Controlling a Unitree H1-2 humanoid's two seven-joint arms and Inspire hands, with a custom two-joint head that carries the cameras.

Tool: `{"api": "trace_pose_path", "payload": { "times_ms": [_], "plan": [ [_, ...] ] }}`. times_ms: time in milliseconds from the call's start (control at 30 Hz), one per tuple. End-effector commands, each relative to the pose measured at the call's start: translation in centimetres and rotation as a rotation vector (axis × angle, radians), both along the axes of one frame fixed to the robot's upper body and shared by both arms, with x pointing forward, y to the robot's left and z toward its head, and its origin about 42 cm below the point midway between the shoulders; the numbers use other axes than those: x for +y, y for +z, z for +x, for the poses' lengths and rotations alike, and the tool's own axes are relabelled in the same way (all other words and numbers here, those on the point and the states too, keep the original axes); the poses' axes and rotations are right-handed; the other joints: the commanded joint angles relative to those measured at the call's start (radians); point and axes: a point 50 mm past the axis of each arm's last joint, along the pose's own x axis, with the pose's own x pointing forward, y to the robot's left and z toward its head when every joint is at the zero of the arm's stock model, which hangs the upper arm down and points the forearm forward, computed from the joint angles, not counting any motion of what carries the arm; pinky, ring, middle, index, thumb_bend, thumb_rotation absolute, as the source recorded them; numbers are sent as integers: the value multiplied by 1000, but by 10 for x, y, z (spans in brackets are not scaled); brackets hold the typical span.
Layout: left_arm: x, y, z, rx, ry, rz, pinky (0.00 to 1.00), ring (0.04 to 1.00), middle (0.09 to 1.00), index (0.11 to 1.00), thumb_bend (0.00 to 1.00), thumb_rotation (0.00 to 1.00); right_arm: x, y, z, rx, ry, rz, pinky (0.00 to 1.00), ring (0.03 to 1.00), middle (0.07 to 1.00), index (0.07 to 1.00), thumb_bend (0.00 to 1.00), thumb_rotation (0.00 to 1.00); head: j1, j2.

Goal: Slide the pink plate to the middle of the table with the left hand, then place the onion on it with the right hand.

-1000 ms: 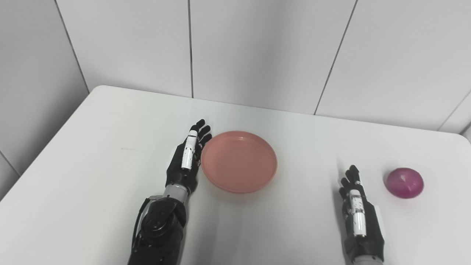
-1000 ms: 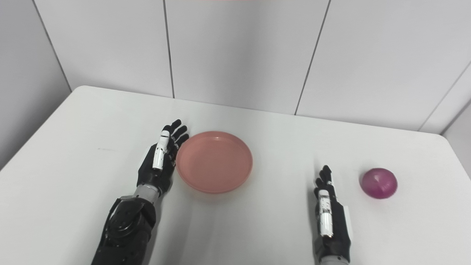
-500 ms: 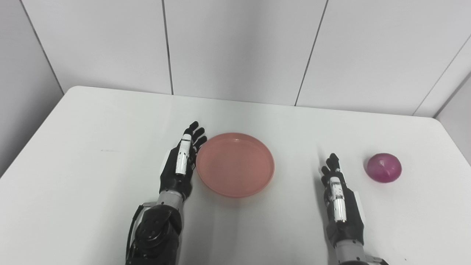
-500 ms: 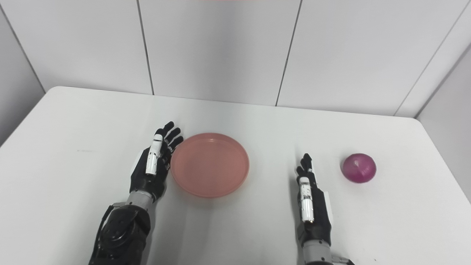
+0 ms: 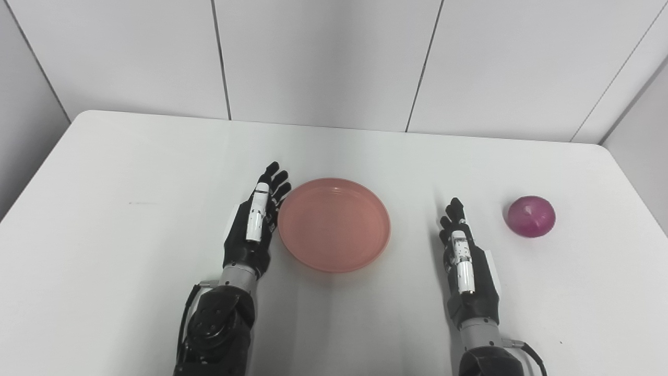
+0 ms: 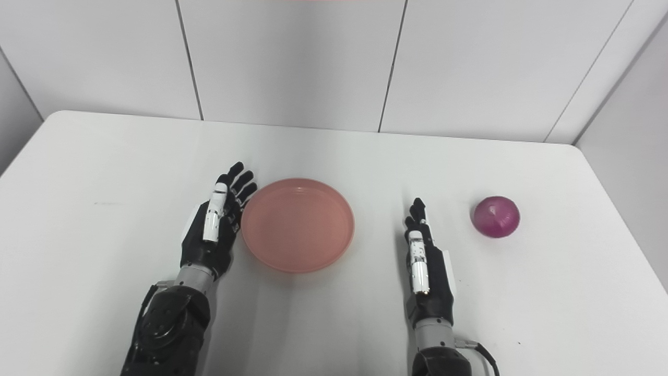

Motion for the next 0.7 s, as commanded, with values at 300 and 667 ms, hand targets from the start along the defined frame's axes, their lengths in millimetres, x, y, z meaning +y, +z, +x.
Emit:
{"api": "trace_pose_path", "payload": {
  "times_ms": [300, 667],
  "plan": [
    [-12, 4, -7, -40, -46, -37, 942, 946, 947, 921, 455, 1000, 6, 11, 4, -24, 14, 9, 1000, 1000, 1000, 1000, 344, 1000, -1, 2],
    [-12, 0, -10, -31, -48, -44, 938, 940, 940, 914, 470, 1000, 2, 14, 4, -35, -10, -31, 1000, 989, 1000, 1000, 245, 1000, -13, 5]
  ]
}}
